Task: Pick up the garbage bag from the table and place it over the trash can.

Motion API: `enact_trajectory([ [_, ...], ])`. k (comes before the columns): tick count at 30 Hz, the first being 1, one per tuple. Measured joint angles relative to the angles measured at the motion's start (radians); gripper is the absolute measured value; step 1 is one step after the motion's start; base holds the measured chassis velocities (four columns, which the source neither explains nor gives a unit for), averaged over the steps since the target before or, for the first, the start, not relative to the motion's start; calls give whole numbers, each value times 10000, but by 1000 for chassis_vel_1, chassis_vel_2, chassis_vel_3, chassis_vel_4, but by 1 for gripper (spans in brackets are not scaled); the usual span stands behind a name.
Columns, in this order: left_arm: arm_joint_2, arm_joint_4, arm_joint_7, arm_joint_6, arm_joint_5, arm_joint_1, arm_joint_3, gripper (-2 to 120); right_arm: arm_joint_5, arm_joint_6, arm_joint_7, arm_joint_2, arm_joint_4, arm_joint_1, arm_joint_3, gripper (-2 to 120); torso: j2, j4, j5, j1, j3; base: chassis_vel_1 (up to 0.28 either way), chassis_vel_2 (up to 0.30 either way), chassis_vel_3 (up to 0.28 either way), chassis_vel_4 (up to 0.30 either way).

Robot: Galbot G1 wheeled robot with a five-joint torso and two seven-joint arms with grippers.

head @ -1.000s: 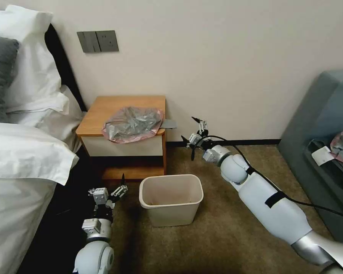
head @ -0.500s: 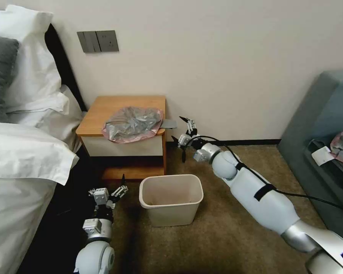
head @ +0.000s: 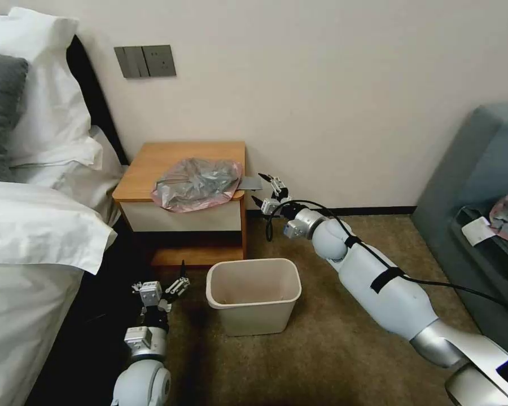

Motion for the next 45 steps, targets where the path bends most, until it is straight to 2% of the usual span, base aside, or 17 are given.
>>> enact_trajectory([
  [1, -18, 5, -1, -10, 15, 18, 3, 99, -15, -3, -1, 49, 2, 11, -27, 54, 0, 0, 0, 0, 0, 0, 0, 0, 0],
  [2, -18, 5, -1, -10, 15, 18, 3, 99, -15, -3, -1, 49, 2, 11, -27, 54, 0, 0, 0, 0, 0, 0, 0, 0, 0],
  [5, -71, 9, -3, -60, 67, 107, 26, 99, -111, -6, -1, 213, -34, 41, -94, 39, 0, 2, 0, 0, 0, 0, 0, 0, 0],
  [6, -71, 9, -3, -60, 67, 107, 26, 99, -111, -6, -1, 213, -34, 41, -94, 39, 0, 2, 0, 0, 0, 0, 0, 0, 0],
  [9, -179, 18, -5, -140, 107, 214, 33, 99, -144, -1, -32, 253, -77, 51, -100, 25, 0, 3, 0, 0, 0, 0, 0, 0, 0],
  [10, -179, 18, -5, -140, 107, 214, 33, 99, -144, -1, -32, 253, -77, 51, -100, 25, 0, 3, 0, 0, 0, 0, 0, 0, 0],
  [12, -235, 47, -13, -188, 110, 265, 6, 99, -133, 19, -71, 164, -74, 48, -81, 14, 0, 2, -1, 0, 0, 0, 0, 0, 0],
  [17, -255, 106, -26, -215, 117, 264, 4, 99, -94, 15, -76, 151, -7, -17, -24, 0, 0, 1, 0, 0, 0, 0, 0, 0, 0],
  [24, -420, 172, -27, -237, 189, 290, 36, 99, -71, -2, -75, 146, 202, -97, 156, 0, 0, 2, 0, 0, 0, 0, 0, 0, 0],
  [33, -500, -24, -136, -179, 163, 236, -126, 99, 342, -116, -186, -385, 1538, -1088, 692, 0, 1, 2, -1, 0, 0, 0, 0, 0, 0],
  [40, -801, -1182, -353, 75, -110, 420, -405, 99, 693, -93, -457, -1017, 3151, -2778, 1111, 0, 1, 0, 0, -1, -1, 0, 0, 0, 0],
  [45, -761, -1666, -400, 93, -221, 567, -433, 99, 725, -26, -491, -1094, 3385, -3439, 1247, 0, 1, 1, 0, -1, -1, 0, 0, 0, 0],
])
